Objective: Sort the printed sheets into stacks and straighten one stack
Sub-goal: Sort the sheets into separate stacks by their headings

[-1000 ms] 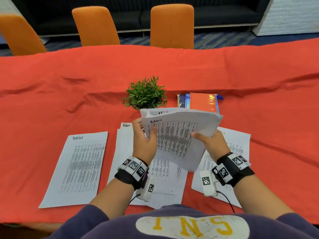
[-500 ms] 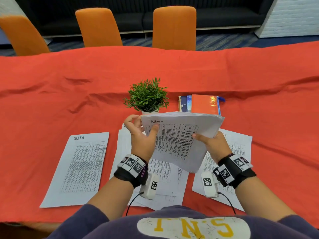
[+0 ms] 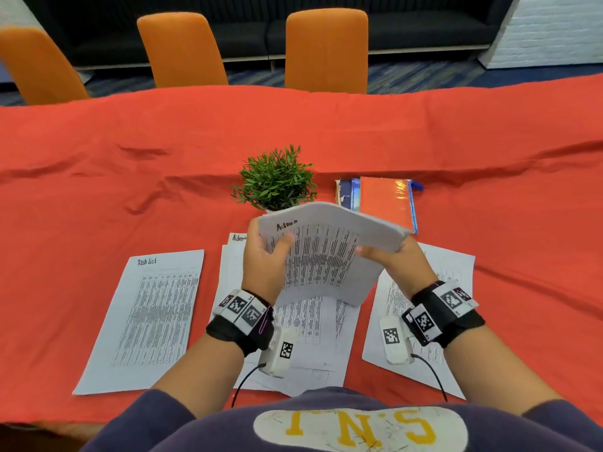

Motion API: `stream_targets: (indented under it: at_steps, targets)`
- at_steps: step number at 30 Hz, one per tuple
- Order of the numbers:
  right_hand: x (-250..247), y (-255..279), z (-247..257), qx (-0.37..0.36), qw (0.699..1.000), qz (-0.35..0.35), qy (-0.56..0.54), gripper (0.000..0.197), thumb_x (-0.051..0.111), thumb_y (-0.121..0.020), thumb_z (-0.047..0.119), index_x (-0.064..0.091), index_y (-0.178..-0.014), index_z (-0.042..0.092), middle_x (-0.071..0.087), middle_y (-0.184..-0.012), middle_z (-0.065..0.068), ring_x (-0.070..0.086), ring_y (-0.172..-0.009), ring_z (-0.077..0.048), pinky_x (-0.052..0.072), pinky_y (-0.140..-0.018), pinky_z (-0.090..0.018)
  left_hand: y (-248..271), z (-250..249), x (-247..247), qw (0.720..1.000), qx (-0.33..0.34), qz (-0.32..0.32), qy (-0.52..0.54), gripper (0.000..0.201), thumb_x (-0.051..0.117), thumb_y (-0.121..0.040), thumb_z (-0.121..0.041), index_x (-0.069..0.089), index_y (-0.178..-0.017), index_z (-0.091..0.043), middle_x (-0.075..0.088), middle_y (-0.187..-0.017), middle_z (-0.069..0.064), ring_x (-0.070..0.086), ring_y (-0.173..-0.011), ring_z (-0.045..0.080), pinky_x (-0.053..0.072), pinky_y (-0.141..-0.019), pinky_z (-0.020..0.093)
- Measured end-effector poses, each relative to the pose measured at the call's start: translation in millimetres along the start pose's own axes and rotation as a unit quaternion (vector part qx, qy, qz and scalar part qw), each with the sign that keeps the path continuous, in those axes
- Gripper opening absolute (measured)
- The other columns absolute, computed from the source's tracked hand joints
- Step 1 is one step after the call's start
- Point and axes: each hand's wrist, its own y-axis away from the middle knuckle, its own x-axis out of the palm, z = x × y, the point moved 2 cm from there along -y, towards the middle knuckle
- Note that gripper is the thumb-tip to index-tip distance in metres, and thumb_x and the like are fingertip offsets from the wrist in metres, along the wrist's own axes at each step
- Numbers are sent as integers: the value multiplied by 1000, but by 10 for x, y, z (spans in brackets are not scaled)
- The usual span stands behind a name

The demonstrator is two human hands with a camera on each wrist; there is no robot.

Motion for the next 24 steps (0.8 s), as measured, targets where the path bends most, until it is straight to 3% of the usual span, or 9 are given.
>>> stream_targets:
  at_steps: [3,5,7,10,16,18,20,22,24]
  targets:
    - [38,-25,-117,22,1000,-5,18,32,73,-78,3,67,-108,12,73,-107,-6,68,-102,-25,53,-92,-46,-21,126,-15,999,-46,-2,-10,34,59,-89,-3,52,-112,-26,67,-105,-1,66,-99,15,55,-86,41]
    - [79,-37,-131,20,999,-19,26,24,70,-82,6,68,-105,11,73,-104,-7,69,-100,-27,55,-89,-45,-41,142,-14,998,-57,-5,-9,30,60,-90,-6,54,-116,-20,68,-108,2,66,-102,19,54,-89,45]
    - [103,-59,-107,15,999,-27,20,23,69,-84,8,69,-107,8,74,-103,-9,70,-97,-27,56,-85,-44,-62,129,-27,998,-54,-13,-3,30,60,-90,-6,55,-118,-15,69,-108,3,67,-102,19,55,-87,41]
    - [92,-85,-163,28,999,-22,12,24,69,-83,8,68,-107,8,73,-103,-9,70,-95,-27,56,-84,-45,-58,170,-52,998,-64,-13,-3,27,60,-89,-7,57,-114,-18,70,-107,1,67,-101,19,55,-84,37]
    - [36,-95,-553,106,993,-6,50,25,72,-78,5,70,-97,22,73,-103,-1,68,-99,-23,53,-90,-44,-83,161,-20,997,-76,-16,-16,18,58,-92,-11,61,-108,-19,70,-103,-5,67,-98,13,54,-91,41]
    - [-52,-88,-608,119,991,-10,52,24,70,-79,2,70,-95,20,73,-100,0,67,-98,-26,54,-85,-38,-144,78,-59,997,-67,-24,-1,17,58,-92,-11,61,-107,-19,70,-105,-2,67,-100,17,53,-92,41]
    - [-155,-68,-648,133,990,-12,40,22,73,-76,3,71,-96,11,74,-99,-5,67,-99,-32,54,-88,-42,-216,-32,-125,997,-63,-42,35,16,59,-92,-11,60,-101,-24,70,-107,0,66,-103,19,52,-92,41]
    - [-235,-20,-626,146,989,-21,5,34,79,-67,11,67,-98,2,73,-98,-9,66,-96,-34,54,-85,-40,-304,-105,-202,991,-64,-61,98,19,59,-92,-7,61,-99,-25,70,-108,0,66,-104,17,52,-91,38]
    - [-281,-1,-611,159,983,-26,-85,54,81,-60,19,62,-107,2,70,-108,-14,63,-101,-33,53,-88,-38,-384,-122,-260,981,-76,-78,163,21,61,-90,-5,63,-102,-23,69,-113,2,65,-108,19,50,-94,38]
